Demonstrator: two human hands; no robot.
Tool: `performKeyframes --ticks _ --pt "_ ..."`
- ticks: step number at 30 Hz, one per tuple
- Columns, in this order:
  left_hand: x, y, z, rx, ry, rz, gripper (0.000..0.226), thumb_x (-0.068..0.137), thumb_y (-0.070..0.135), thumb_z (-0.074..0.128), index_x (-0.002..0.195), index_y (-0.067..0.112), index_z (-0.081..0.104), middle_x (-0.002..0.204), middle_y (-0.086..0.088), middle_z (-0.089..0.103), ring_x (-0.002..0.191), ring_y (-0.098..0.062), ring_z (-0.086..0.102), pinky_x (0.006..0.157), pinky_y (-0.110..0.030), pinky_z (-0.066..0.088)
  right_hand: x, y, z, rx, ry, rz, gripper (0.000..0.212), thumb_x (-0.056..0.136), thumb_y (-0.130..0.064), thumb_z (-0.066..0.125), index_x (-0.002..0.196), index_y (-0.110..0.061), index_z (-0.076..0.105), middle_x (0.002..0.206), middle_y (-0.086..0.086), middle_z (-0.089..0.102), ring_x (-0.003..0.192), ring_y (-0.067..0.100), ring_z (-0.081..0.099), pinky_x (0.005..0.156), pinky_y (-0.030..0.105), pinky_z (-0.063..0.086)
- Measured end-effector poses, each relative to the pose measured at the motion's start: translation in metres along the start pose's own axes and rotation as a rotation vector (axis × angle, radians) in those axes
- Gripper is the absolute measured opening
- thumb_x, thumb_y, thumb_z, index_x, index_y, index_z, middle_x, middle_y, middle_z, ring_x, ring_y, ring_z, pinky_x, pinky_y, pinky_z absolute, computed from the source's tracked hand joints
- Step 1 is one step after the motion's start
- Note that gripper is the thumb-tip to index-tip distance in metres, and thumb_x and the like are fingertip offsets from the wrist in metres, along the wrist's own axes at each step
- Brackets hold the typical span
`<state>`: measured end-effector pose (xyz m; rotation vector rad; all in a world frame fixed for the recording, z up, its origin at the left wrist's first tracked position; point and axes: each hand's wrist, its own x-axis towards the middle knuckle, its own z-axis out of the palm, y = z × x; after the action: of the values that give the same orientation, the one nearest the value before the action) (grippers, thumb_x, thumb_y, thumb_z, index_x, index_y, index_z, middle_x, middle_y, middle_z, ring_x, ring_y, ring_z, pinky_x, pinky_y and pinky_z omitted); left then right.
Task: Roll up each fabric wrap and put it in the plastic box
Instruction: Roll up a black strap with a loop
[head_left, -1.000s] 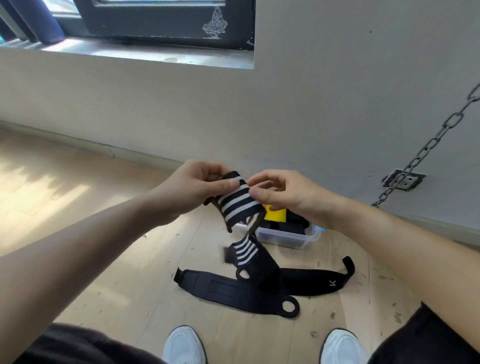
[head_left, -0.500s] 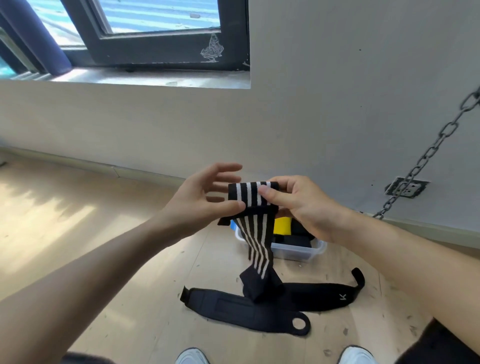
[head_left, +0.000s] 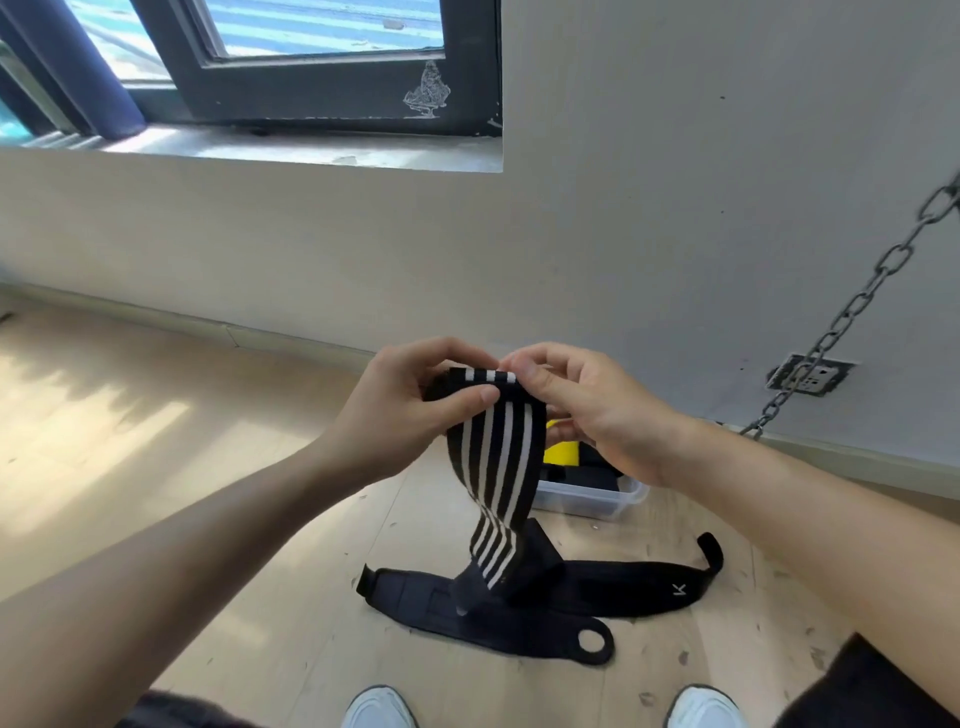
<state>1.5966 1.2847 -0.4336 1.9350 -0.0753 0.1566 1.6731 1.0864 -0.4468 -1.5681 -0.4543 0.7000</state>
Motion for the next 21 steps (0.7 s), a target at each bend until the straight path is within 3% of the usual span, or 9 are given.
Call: performKeyframes --ticks 2,4,7,11,17,21 --pt "0.000 -0.001 0.001 0.004 0.016 -0.018 0.010 0.092 0.014 0.075 0.102 0.015 0.075 0.086 -0.017 0.075 0.085 -0.041 0.070 0.076 -0.052 0.059 -0.001 0.000 0.000 0.017 0.010 -0.058 0.037 0.089 -0.031 0.069 0.120 -0.011 0.062 0.106 0.017 0.072 0.094 0.024 0.072 0.074 0.035 0.058" --pt "0.002 -0.002 0.004 0.005 0.041 -0.041 0.007 0.092 0.016 0.074 0.099 0.015 0.076 0.087 -0.012 0.076 0.080 -0.028 0.073 0.067 -0.039 0.060 -0.001 0.000 -0.001 0.011 0.029 -0.103 0.027 0.092 -0.014 0.070 0.117 -0.007 0.063 0.103 0.019 0.070 0.091 0.025 0.071 0.076 0.041 0.060" --pt "0.004 -0.003 0.007 -0.006 0.067 -0.100 0.007 0.093 0.019 0.073 0.096 0.014 0.077 0.086 -0.008 0.076 0.076 -0.010 0.071 0.061 -0.022 0.054 0.000 0.001 -0.002 0.000 0.061 -0.109 0.018 0.096 -0.012 0.065 0.111 -0.002 0.066 0.100 0.020 0.074 0.085 0.025 0.071 0.070 0.038 0.060" --pt "0.005 -0.005 0.010 0.005 0.098 -0.152 0.010 0.093 0.022 0.073 0.095 0.013 0.076 0.087 -0.011 0.075 0.076 -0.013 0.070 0.058 -0.025 0.056 0.001 0.003 -0.004 -0.096 0.079 -0.092 0.015 0.096 -0.019 0.066 0.106 -0.009 0.072 0.094 0.013 0.076 0.072 0.016 0.066 0.050 0.024 0.048" --pt "0.005 -0.005 0.013 -0.011 0.099 -0.121 0.005 0.095 0.016 0.071 0.096 0.011 0.071 0.086 -0.021 0.070 0.072 -0.015 0.064 0.059 -0.030 0.052 0.001 0.002 -0.004 -0.021 0.083 -0.047 0.027 0.098 -0.030 0.062 0.107 -0.005 0.071 0.092 0.016 0.071 0.070 0.018 0.066 0.044 0.023 0.048" --pt "0.003 -0.004 0.016 -0.077 0.066 -0.133 0.004 0.095 0.010 0.070 0.098 0.007 0.068 0.090 -0.024 0.071 0.073 -0.017 0.063 0.061 -0.031 0.054 0.002 0.005 -0.004 0.008 0.117 -0.038 0.020 0.097 -0.023 0.066 0.103 -0.004 0.070 0.090 0.012 0.070 0.072 0.016 0.065 0.045 0.023 0.049"
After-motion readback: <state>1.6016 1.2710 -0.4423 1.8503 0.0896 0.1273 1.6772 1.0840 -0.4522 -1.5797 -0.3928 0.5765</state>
